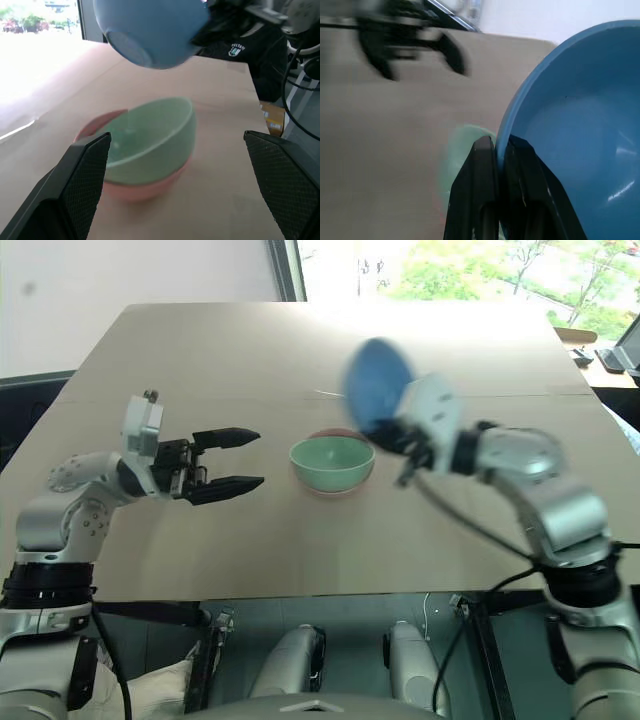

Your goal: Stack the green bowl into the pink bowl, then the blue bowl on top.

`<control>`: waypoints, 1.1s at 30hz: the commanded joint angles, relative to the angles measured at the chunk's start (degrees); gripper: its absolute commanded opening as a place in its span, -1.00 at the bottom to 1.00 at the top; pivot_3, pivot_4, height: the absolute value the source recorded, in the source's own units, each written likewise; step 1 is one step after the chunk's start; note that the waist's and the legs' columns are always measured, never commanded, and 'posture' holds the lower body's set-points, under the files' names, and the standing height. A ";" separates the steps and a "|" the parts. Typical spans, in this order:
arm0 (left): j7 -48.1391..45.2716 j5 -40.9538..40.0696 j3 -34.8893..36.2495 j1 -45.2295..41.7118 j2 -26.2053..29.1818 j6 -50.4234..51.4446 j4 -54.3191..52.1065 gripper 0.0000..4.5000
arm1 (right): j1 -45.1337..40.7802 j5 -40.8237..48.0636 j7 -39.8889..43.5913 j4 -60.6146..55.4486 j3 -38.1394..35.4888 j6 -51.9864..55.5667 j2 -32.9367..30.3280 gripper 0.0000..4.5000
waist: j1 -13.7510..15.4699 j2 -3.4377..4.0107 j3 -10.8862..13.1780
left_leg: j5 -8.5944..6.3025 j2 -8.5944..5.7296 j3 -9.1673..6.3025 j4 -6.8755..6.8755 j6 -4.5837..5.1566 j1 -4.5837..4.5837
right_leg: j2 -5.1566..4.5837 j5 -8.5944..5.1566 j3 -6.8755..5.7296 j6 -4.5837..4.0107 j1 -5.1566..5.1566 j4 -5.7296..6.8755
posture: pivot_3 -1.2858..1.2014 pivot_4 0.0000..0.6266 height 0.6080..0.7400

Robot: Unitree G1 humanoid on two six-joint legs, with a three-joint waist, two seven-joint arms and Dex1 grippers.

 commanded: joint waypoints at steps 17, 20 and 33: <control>3.59 -1.88 4.69 4.59 -0.31 -0.10 -7.29 1.00 | -4.60 -10.31 8.28 7.62 7.35 -1.36 -4.69 0.00 | 0.03 -0.12 -0.04 | 0.00 -0.11 -0.06 -0.03 0.00 0.00 | -0.13 0.00 -0.07 0.00 -0.01 0.03 | 0.03 -0.52 1.00; 4.77 -2.28 4.44 4.68 -0.60 0.58 -8.11 1.00 | -4.85 -8.84 6.24 6.29 2.96 0.28 -4.29 0.53 | 0.02 -0.12 -0.04 | 0.00 -0.11 -0.07 -0.04 0.00 0.00 | -0.13 0.00 -0.07 0.00 -0.01 0.04 | 0.03 -0.52 1.00; 9.44 -1.19 4.91 7.78 0.11 1.48 -12.19 1.00 | 28.71 8.21 2.38 -11.36 -35.57 9.10 -10.40 0.99 | 1.37 -0.10 -0.03 | 0.00 -0.13 -0.12 -0.11 0.01 -0.02 | -0.16 -0.01 -0.15 0.00 0.13 -0.15 | 0.03 -0.52 1.00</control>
